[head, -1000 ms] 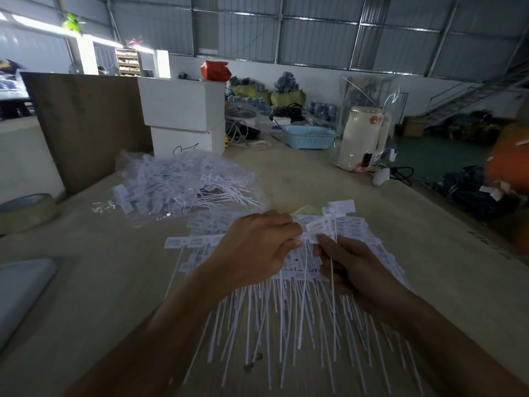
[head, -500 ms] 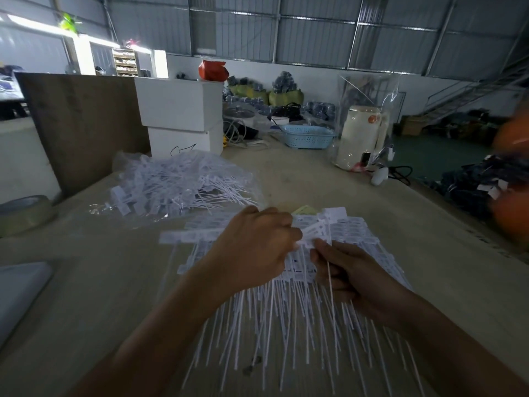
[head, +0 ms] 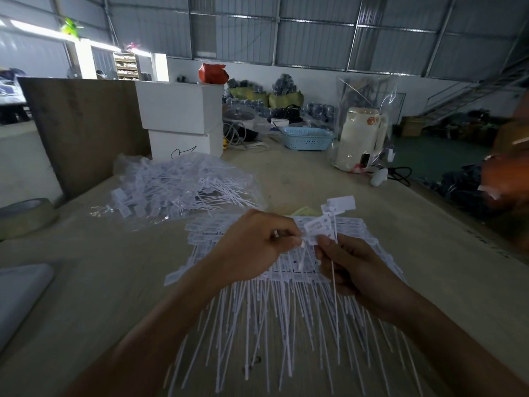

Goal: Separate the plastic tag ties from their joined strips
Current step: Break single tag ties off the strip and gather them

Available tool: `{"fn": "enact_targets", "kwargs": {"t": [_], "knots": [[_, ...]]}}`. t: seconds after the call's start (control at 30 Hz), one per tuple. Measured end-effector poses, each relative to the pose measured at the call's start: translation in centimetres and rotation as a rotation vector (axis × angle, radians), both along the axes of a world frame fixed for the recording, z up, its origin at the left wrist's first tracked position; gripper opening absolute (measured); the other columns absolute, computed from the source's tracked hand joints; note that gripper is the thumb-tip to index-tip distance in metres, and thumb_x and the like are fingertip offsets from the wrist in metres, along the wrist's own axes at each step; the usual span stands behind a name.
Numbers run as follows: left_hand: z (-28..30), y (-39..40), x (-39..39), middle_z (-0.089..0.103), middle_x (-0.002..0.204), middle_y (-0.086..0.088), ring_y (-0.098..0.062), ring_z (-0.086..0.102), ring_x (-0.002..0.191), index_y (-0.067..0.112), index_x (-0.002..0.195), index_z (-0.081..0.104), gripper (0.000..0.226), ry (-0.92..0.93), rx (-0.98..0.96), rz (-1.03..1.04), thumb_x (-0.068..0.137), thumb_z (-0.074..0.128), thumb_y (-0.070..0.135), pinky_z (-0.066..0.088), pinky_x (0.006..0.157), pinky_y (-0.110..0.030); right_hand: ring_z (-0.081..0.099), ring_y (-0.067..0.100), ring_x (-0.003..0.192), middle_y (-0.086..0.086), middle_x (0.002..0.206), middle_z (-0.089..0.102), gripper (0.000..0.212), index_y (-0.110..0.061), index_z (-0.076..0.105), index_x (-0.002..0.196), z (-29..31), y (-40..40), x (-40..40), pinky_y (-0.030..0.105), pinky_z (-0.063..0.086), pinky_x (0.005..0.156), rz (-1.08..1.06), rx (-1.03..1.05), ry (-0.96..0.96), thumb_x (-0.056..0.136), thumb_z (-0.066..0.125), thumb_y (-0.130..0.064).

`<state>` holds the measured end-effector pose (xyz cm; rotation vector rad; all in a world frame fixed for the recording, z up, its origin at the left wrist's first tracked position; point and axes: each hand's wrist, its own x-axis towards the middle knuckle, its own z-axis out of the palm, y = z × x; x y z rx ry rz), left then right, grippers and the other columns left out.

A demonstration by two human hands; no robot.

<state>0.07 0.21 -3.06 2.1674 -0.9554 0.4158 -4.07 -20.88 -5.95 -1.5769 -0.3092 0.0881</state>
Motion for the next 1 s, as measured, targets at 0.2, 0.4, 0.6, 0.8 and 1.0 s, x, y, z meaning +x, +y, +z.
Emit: {"fn": "enact_targets", "kwargs": {"t": [0.2,0.4,0.6,0.8,1.0], "knots": [[-0.2,0.0,0.0,0.061,0.057,0.008,-0.007,0.052,0.045,0.035,0.07,0.067,0.034,0.11,-0.116,-0.073,0.094,0.064,0.011,0.041,0.052,-0.018,0.026,0.01,0.043,-0.006,0.054,0.037,0.031,-0.019,0.06,0.074,0.1,0.2,-0.3,0.02,0.029,0.042,-0.055,-0.09,-0.111,0.099,0.052,-0.036],[-0.6,-0.2,0.2,0.074,0.087,0.014,-0.009,0.07,0.072,0.015,0.101,0.077,0.013,0.083,-0.209,-0.109,0.091,0.069,0.015,0.057,0.068,-0.028,0.015,0.015,0.05,0.001,0.062,0.018,0.041,-0.019,0.045,0.065,0.3,0.2,-0.2,0.022,0.022,0.042,0.018,0.074,0.057,0.1,0.05,-0.04],[-1.2,-0.5,0.2,0.065,0.09,0.035,0.006,0.06,0.073,0.012,0.111,0.072,0.023,0.034,-0.04,-0.08,0.099,0.054,0.02,0.048,0.068,-0.019,0.03,0.016,0.05,0.003,0.063,0.035,0.044,-0.019,0.041,0.067,-0.3,0.2,0.3,0.026,0.032,0.045,-0.01,0.071,0.128,0.1,0.048,-0.047],[-1.1,0.5,0.5,0.059,0.103,0.013,-0.01,0.055,0.084,0.039,0.129,0.059,0.038,-0.147,0.272,0.042,0.104,0.044,0.015,0.051,0.071,-0.037,0.048,0.027,0.048,0.015,0.059,0.044,0.04,-0.014,0.047,0.075,-0.4,0.0,0.5,0.034,0.046,0.049,0.008,0.151,0.119,0.101,0.046,-0.045],[-0.9,0.0,0.2,0.062,0.089,0.016,0.0,0.058,0.061,0.039,0.122,0.046,0.029,-0.112,0.048,0.007,0.096,0.059,0.04,0.047,0.057,-0.027,0.009,0.016,0.053,0.005,0.071,0.012,0.036,-0.02,0.045,0.08,-0.2,-0.8,0.7,0.025,0.016,0.045,0.028,0.113,0.128,0.099,0.049,-0.051]]}}
